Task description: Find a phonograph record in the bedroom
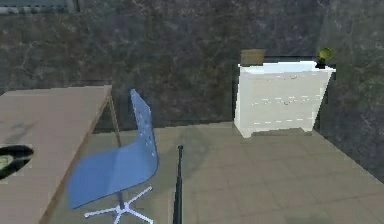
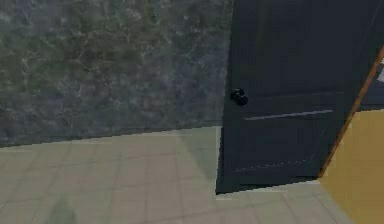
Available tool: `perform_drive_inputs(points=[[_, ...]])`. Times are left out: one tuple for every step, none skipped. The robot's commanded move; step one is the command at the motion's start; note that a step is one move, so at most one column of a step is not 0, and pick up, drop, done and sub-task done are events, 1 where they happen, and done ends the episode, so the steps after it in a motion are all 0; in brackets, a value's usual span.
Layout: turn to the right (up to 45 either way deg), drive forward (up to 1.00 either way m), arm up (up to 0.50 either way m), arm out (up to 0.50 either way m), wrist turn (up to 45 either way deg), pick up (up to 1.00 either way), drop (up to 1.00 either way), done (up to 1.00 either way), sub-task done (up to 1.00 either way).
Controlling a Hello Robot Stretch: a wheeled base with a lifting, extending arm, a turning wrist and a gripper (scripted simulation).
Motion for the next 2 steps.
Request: perform_drive_inputs(points=[[0.0, 0.05, 0.0, 0.0, 0.0, 0.0, 0.0, 0.0, 0.0], [-45.0, 0.0, 0.0, 0.0, 0.0, 0.0, 0.0, 0.0, 0.0]])
